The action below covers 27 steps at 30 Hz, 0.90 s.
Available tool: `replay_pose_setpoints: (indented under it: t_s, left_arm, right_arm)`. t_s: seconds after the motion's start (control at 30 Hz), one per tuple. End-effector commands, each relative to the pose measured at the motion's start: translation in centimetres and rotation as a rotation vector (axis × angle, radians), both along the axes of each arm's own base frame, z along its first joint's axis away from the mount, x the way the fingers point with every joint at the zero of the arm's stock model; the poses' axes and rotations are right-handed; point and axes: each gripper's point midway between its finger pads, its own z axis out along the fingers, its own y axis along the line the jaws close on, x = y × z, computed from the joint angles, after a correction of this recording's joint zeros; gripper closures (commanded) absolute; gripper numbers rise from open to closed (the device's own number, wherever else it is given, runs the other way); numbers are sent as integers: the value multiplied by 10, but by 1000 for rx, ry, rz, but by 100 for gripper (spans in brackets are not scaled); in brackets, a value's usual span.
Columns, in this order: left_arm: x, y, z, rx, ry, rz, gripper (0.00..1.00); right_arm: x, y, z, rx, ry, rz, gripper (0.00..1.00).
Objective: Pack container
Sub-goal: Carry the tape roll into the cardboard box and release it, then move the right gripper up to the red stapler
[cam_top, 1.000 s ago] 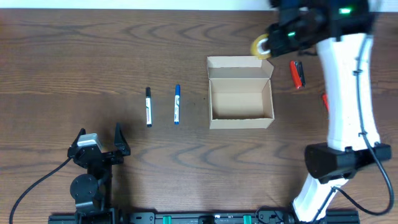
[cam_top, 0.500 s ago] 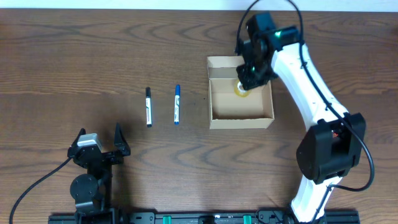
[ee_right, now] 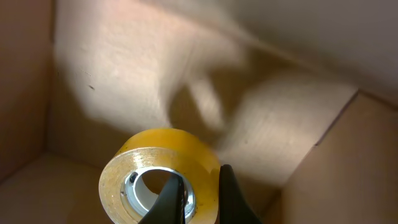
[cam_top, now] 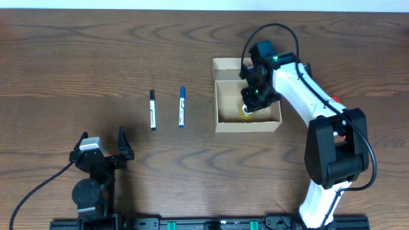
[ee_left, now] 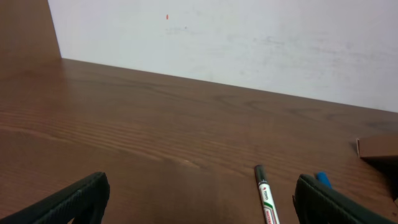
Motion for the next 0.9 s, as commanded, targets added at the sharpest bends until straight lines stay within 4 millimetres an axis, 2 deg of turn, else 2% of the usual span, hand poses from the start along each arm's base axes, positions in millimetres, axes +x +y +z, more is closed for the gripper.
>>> replay_pose_setpoints:
  t_s: [0.0,0.17,0.23,0.37,0.4,0.53,0.6,0.67,0.77,0.87]
  left_arm:
    - [-1,-1,-16,-4,47,-8,5]
    - [-1,-1,-16,-4,47,-8,5]
    - [-1,-1,-16,-4,47,-8,5]
    - [-1,-1,-16,-4,47,-8,5]
    - [-1,-1,-16,-4,47,-8,5]
    - [-1,-1,-16,-4,47,-8,5]
    - [-1,-1,-16,-4,47,-8,5]
    - [-1,-1,-15,-4,46,-8,5]
    - [-1,-1,-16,-4,47,-8,5]
    - [-1,-1,-16,-4,47,-8,5]
  right_arm:
    - [-8,6,-7,7,16,5,99]
    - [-7,6,-7,8,12,5,97]
    - [-7,6,-7,8,12,5,88]
    - [-7,6,-7,8,11,5,79]
    - [-7,7,-7,8,12,5,73]
    - [-7,6,-7,8,12,5,71]
    - [-7,7,-7,9,11,5,64]
    - [-6,7,-6,10,8,4,63]
    - [-2,8,2,11,2,5,60]
    - [9,11,21,18,-24,5,60]
